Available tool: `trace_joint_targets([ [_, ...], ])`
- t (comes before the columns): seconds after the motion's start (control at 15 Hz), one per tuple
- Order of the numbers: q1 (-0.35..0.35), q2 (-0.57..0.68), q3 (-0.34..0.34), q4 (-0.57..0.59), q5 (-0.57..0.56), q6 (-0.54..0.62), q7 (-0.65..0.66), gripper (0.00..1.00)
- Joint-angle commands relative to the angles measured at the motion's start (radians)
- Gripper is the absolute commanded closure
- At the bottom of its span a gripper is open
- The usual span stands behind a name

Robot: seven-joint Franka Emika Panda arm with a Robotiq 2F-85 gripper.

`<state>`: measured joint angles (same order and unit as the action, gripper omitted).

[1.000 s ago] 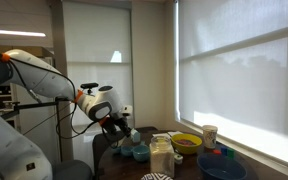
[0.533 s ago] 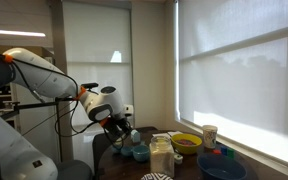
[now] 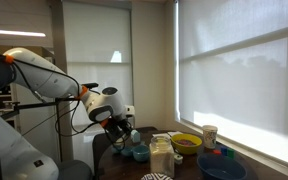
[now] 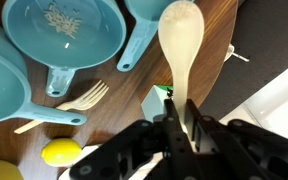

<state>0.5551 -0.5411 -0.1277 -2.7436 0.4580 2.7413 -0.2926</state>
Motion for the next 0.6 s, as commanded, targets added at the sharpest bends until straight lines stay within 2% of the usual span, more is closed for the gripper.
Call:
trace_joint_targets([
  [0.0, -0.012, 0.000, 0.012, 0.002, 0.009, -0.005, -0.005, 0.87],
  [0.2, -0.012, 0.000, 0.012, 0.002, 0.010, -0.005, -0.005, 0.87],
  [0.27, -0.012, 0.000, 0.012, 0.002, 0.010, -0.005, -0.005, 0.97],
  [0.53, 0.026, -0.006, -0.045, 0.001, 0.042, -0.025, -0.087, 0.97],
])
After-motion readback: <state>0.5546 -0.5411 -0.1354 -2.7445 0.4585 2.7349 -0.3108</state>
